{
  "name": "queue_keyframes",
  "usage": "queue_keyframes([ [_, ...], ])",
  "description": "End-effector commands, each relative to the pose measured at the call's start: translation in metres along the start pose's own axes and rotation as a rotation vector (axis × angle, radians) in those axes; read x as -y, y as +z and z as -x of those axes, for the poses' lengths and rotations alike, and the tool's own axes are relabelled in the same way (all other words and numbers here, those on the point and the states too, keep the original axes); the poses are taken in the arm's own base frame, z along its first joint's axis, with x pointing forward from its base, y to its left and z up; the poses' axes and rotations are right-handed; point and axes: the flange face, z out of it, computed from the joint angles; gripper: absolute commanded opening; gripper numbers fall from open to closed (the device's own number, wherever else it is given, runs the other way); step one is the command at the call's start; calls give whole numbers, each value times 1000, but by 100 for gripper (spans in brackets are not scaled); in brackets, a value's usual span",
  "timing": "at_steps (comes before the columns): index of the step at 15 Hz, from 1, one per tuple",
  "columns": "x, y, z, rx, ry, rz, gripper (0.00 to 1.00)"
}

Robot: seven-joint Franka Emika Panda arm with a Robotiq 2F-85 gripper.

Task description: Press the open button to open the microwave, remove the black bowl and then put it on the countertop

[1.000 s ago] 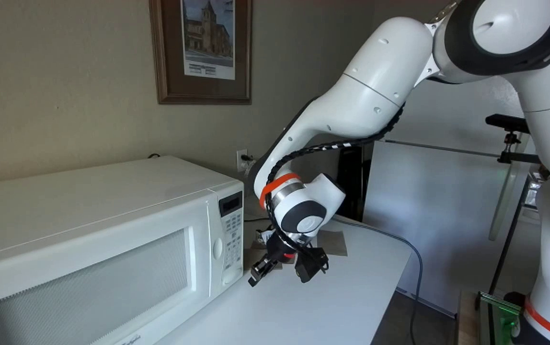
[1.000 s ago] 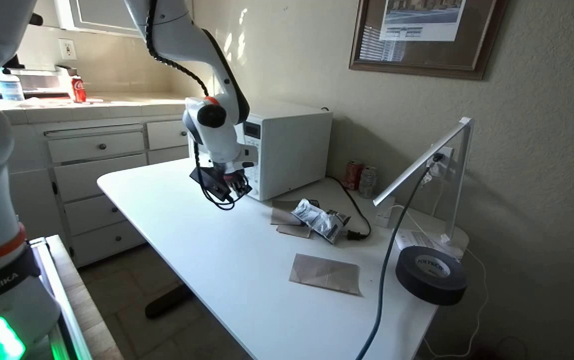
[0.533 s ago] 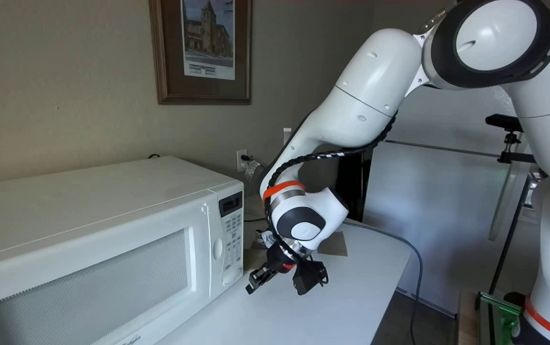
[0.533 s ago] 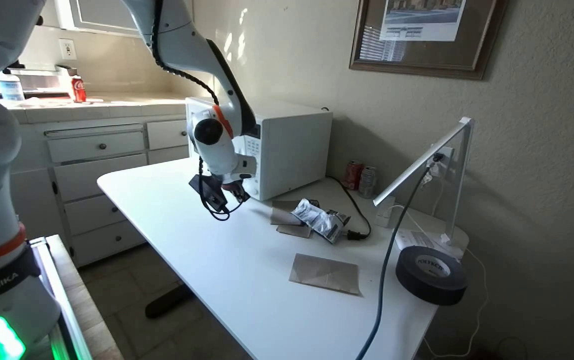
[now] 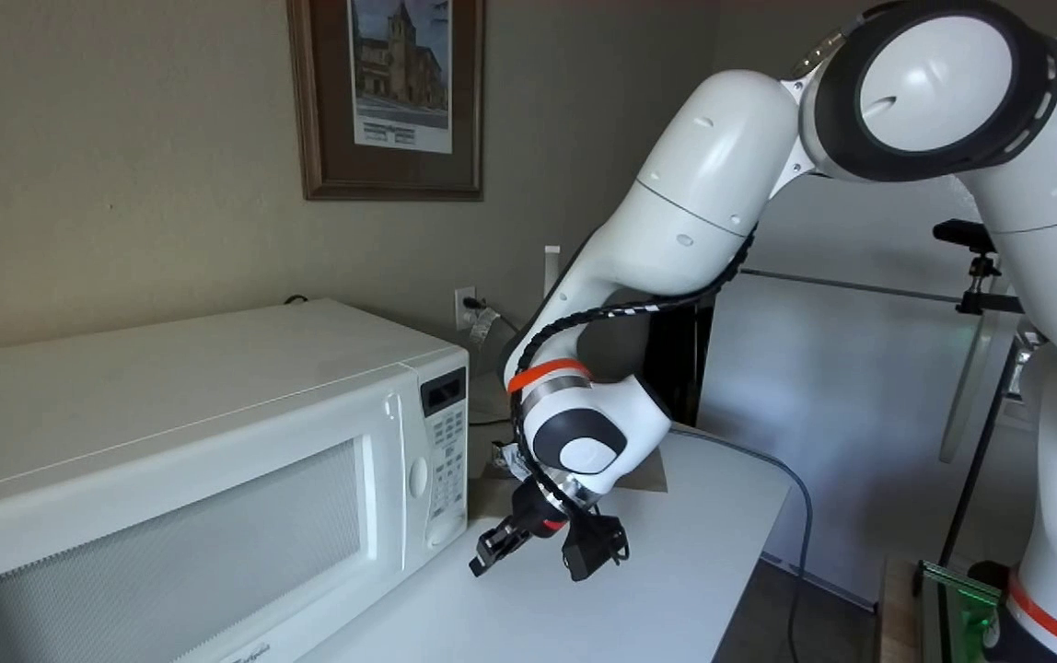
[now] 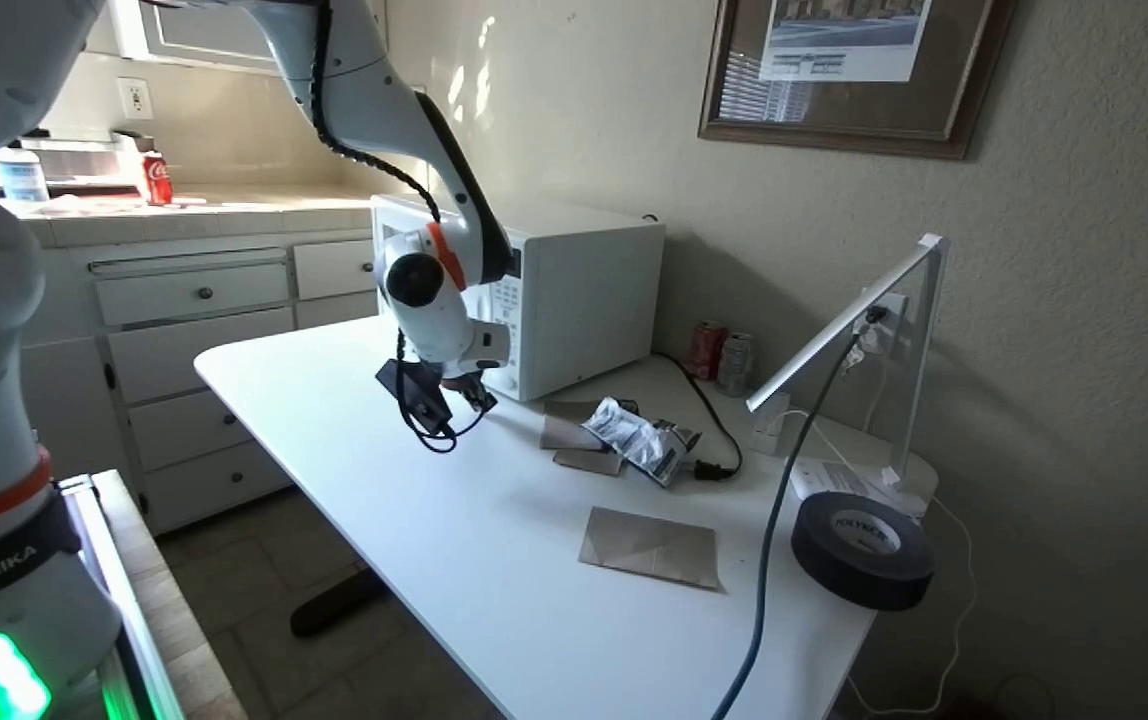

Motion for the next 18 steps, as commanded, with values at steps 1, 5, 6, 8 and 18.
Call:
queue_keyframes([
  [1, 1, 3, -3, -34, 1, -11, 0],
  [5, 4, 4, -11, -56, 13, -28, 0],
  [6, 4, 4, -12, -60, 10, -27, 0],
  [8, 3, 5, -17, -70, 10, -25, 0],
  [18, 4, 9, -34, -113, 37, -42, 0],
])
